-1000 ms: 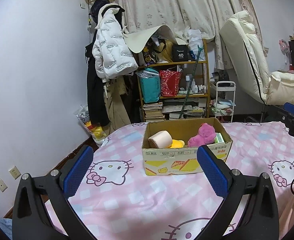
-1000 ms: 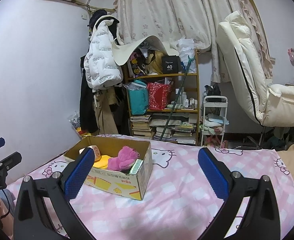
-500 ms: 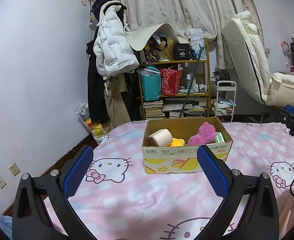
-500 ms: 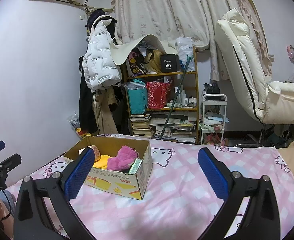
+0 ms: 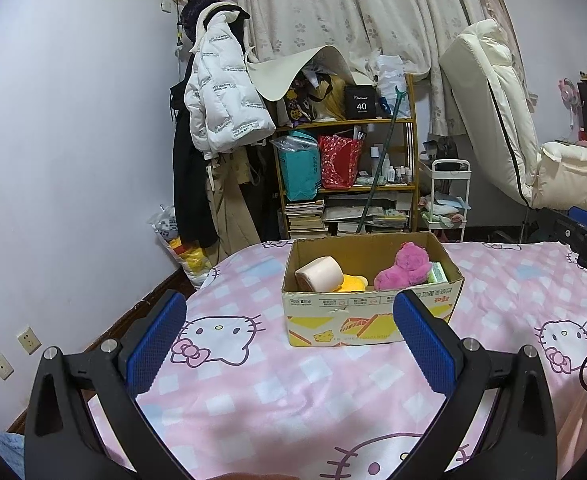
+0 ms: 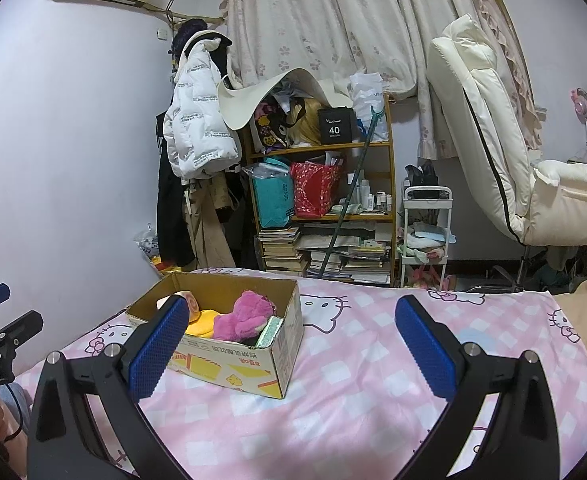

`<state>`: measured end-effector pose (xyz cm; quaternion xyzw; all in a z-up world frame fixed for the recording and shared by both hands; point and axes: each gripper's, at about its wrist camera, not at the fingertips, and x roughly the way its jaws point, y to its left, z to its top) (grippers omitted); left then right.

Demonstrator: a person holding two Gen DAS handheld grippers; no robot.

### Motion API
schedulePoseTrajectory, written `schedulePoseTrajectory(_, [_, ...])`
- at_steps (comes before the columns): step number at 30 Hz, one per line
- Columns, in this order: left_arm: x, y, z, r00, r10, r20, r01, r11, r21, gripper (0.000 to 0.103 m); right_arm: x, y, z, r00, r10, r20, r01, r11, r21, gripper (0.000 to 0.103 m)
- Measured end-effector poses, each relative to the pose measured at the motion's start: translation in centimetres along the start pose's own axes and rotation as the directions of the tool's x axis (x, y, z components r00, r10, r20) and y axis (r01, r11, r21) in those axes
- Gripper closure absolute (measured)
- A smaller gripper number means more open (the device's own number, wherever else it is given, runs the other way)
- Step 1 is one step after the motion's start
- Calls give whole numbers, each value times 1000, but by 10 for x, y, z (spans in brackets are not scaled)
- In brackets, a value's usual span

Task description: Organize soft objects

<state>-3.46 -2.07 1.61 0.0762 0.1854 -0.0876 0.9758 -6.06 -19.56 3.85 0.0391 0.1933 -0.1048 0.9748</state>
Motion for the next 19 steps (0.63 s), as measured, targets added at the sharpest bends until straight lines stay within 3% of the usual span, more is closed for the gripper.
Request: schedulePoseTrajectory(19, [0,2,-1,1000,-5,0,5,1000,3,1,-1,-1,2,1000,0,-2,0,1000,6,0])
